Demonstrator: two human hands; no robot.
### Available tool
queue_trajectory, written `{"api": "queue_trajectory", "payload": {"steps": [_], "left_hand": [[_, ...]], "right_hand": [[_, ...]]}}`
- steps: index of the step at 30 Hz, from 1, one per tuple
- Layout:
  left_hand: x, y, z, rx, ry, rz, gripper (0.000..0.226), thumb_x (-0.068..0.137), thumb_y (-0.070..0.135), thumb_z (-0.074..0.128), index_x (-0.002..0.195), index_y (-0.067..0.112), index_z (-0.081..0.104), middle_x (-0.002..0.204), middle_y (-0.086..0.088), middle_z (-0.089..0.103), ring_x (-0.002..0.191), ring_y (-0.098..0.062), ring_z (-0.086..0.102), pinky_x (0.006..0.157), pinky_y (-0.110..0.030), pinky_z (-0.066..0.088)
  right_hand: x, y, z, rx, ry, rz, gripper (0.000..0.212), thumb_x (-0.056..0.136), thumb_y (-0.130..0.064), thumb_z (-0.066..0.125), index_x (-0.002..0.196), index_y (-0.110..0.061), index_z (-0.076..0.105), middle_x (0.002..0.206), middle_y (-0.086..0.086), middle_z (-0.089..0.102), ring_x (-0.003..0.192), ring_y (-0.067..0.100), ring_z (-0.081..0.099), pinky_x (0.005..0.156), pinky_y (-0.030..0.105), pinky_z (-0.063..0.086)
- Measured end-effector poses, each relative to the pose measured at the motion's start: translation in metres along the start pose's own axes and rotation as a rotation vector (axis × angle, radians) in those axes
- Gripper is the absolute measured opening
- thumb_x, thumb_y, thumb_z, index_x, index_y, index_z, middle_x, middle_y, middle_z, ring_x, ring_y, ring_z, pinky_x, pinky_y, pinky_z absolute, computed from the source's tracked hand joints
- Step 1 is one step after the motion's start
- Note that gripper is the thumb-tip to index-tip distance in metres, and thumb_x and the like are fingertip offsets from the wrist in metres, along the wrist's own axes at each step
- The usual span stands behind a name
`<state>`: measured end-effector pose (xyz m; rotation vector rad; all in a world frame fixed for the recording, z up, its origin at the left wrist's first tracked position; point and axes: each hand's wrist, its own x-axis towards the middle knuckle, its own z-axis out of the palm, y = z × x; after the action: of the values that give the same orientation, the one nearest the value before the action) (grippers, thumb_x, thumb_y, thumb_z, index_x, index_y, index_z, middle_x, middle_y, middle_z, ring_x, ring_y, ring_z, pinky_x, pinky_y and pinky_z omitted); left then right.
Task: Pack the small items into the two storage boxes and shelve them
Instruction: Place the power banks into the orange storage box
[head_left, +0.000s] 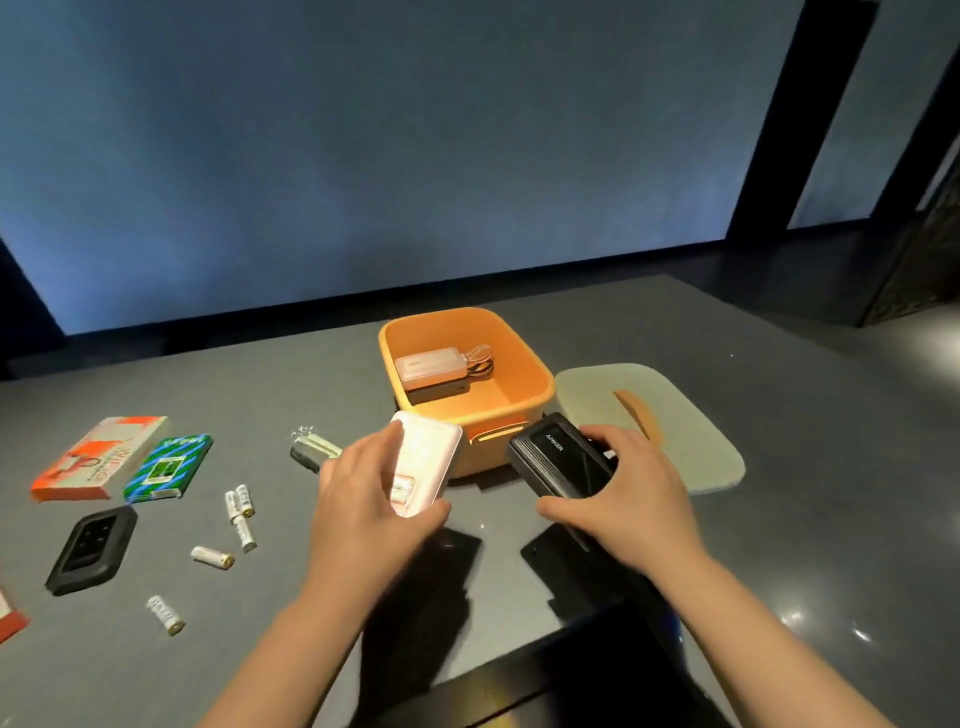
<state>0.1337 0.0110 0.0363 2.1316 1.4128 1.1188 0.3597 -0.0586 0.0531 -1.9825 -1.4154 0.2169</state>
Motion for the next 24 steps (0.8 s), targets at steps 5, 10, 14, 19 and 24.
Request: {"api": "queue_trajectory", "payload": {"steps": [5, 10, 14, 19, 24], "left_hand": [[0.042, -0.019, 0.018, -0.037, 0.075, -0.078, 0.084, 0.062, 0.034, 0.08, 0.136, 0.03, 0.041, 0.118, 0.015, 0.045, 0.103, -0.004, 0.031, 0.074, -0.042, 0.053], [0.091, -0.031, 0.034, -0.018, 0.148, -0.141, 0.082, 0.06, 0.04, 0.079, 0.132, 0.037, 0.04, 0.114, 0.023, 0.041, 0.102, -0.007, 0.034, 0.066, -0.044, 0.055], [0.122, -0.042, 0.035, -0.015, 0.177, -0.199, 0.084, 0.06, 0.036, 0.083, 0.132, 0.038, 0.039, 0.112, 0.027, 0.036, 0.104, -0.004, 0.032, 0.064, -0.043, 0.056], [0.147, -0.06, 0.034, 0.005, 0.194, -0.228, 0.082, 0.061, 0.033, 0.083, 0.132, 0.036, 0.041, 0.113, 0.025, 0.037, 0.104, -0.003, 0.032, 0.074, -0.04, 0.054], [0.167, -0.078, 0.034, -0.018, 0.162, -0.213, 0.08, 0.061, 0.031, 0.083, 0.13, 0.034, 0.044, 0.12, 0.016, 0.047, 0.106, -0.004, 0.034, 0.078, -0.028, 0.045]], "right_hand": [[0.073, 0.001, 0.008, 0.053, -0.021, -0.082, 0.085, 0.049, -0.054, 0.084, 0.126, -0.033, 0.054, 0.111, -0.017, 0.055, 0.104, 0.007, 0.051, 0.082, 0.028, 0.049], [0.146, -0.004, 0.021, 0.011, -0.169, -0.196, 0.087, 0.052, -0.054, 0.084, 0.13, -0.036, 0.049, 0.116, -0.014, 0.055, 0.108, 0.008, 0.051, 0.086, 0.031, 0.052], [0.206, -0.02, 0.045, -0.049, -0.277, -0.308, 0.086, 0.058, -0.049, 0.084, 0.134, -0.034, 0.048, 0.122, -0.012, 0.056, 0.108, 0.007, 0.049, 0.084, 0.027, 0.05], [0.265, -0.033, 0.087, -0.156, -0.387, -0.423, 0.078, 0.06, -0.042, 0.086, 0.129, -0.029, 0.053, 0.121, -0.009, 0.06, 0.108, 0.009, 0.052, 0.082, 0.026, 0.048], [0.306, -0.043, 0.126, -0.318, -0.567, -0.524, 0.069, 0.059, -0.031, 0.088, 0.121, -0.023, 0.058, 0.119, -0.003, 0.061, 0.112, 0.018, 0.052, 0.093, 0.039, 0.049]]}}
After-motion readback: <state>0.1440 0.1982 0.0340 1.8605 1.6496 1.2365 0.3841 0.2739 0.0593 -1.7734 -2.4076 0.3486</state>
